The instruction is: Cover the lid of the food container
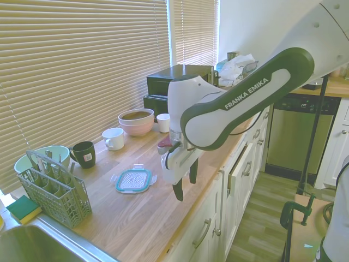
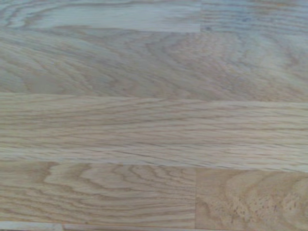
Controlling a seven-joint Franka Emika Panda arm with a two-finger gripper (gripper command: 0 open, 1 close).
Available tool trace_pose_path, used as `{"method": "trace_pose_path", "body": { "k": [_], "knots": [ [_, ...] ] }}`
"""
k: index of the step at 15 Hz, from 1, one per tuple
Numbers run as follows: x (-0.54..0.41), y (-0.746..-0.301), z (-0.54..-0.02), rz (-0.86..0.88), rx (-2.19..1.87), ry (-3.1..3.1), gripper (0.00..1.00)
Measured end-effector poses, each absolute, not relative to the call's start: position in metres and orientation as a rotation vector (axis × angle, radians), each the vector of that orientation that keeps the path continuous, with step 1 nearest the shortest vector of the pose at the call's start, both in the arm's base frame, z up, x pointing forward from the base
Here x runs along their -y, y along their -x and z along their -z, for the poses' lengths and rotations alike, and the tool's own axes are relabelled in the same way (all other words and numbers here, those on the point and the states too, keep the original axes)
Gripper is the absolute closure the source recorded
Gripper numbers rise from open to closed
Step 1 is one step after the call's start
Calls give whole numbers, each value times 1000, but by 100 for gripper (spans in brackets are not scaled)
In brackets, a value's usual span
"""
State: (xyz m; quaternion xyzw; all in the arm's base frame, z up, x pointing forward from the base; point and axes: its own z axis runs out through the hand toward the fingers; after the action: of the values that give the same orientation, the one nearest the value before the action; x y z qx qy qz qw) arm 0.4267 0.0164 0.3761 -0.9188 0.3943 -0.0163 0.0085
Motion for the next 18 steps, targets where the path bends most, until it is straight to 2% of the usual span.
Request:
{"method": "trace_pose_path", "body": {
  "k": [5, 12, 18],
  "knots": [
    [-4, -435, -381, 66, -1226, 2891, 0],
    [-2, -496, -368, 117, -1006, 3089, 0],
    [-32, -515, -367, 225, -787, 3264, 0]
  ]
}}
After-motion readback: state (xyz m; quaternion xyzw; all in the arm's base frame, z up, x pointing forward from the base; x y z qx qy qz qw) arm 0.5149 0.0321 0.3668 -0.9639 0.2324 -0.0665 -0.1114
